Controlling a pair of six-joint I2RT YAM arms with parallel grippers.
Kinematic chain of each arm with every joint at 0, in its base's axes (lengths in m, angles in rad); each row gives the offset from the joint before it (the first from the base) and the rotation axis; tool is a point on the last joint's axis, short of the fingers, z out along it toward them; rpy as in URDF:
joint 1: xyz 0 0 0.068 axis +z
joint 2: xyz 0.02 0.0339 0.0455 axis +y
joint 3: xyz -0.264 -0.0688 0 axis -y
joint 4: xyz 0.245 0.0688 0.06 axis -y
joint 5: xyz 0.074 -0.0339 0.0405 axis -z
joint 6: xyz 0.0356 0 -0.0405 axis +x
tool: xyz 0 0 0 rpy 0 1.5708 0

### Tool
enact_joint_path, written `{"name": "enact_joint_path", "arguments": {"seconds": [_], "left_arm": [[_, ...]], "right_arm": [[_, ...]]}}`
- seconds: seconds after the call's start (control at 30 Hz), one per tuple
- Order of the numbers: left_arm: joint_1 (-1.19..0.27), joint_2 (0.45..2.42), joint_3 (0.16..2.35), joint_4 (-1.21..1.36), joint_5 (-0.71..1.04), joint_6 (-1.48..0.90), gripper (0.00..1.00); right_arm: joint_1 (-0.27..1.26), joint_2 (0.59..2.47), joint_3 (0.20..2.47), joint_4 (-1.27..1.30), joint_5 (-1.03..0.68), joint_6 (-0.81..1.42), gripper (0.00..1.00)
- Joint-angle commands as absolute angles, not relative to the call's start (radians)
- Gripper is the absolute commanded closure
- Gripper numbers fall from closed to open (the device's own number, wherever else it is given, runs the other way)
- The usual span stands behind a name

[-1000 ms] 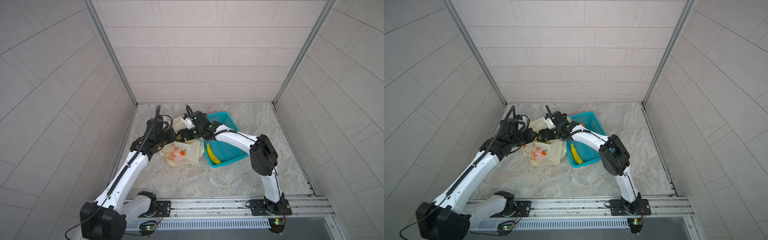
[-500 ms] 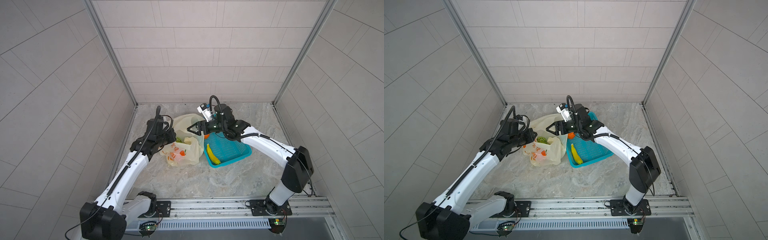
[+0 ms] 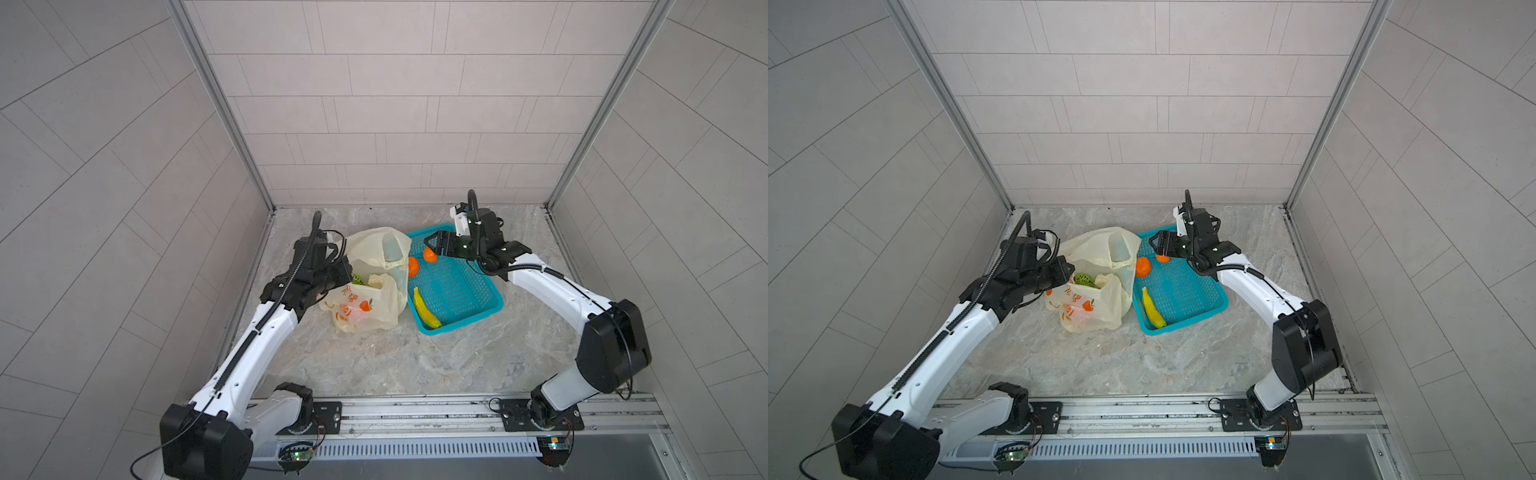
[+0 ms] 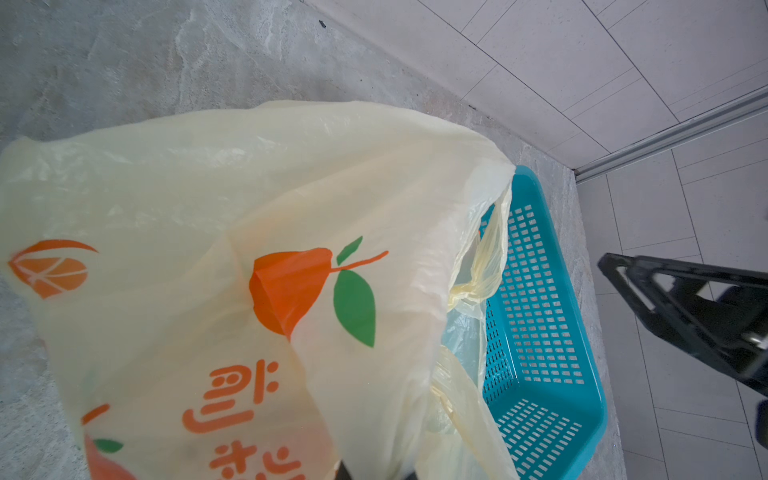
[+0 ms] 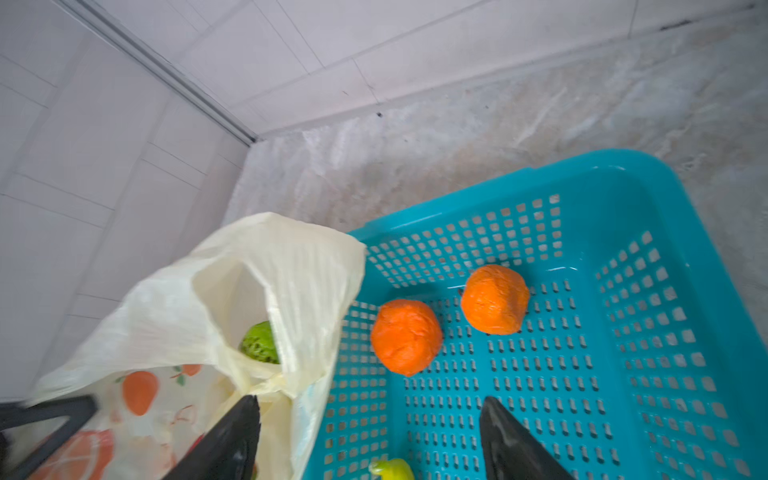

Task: Place the fruits into the plastic bag
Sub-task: 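Return the right gripper over the basket above the orange fruits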

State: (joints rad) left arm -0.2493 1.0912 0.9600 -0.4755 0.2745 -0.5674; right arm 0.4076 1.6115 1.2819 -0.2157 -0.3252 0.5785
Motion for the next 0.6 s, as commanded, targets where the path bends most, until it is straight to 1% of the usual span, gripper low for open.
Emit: {"name": "enact_joint_path", "arguments": {"seconds": [0.0,0.17,0.3,0.47,0.57], "left_arm": [[-0.250,1.098,0.963,-0.465,0.275,-0.561,1.00],[-0.251,1.102,0.964,-0.466,0.274,-0.561,1.00],[-0.250,1.107,0.969,-0.469,0.275,-0.559,1.00],[-0.250,1.106,0.973,-0.484,0.272,-0.549,1.00],[-0.250,1.107,0.973,-0.486,0.268,-0.546,1.00]], "right_arm": [[0.414,1.719,1.375,-0.375,-0.196,0.501,0.22],[0.413,1.906,1.538,-0.513,-0.133,0.478,0.24],[0.414,2.054,1.696,-0.640,-0.140,0.423,0.24],[0.413,2.161,1.789,-0.670,-0.113,0.401,0.25],[0.412,2.194,1.826,-0.682,-0.097,0.392,0.26]]}}
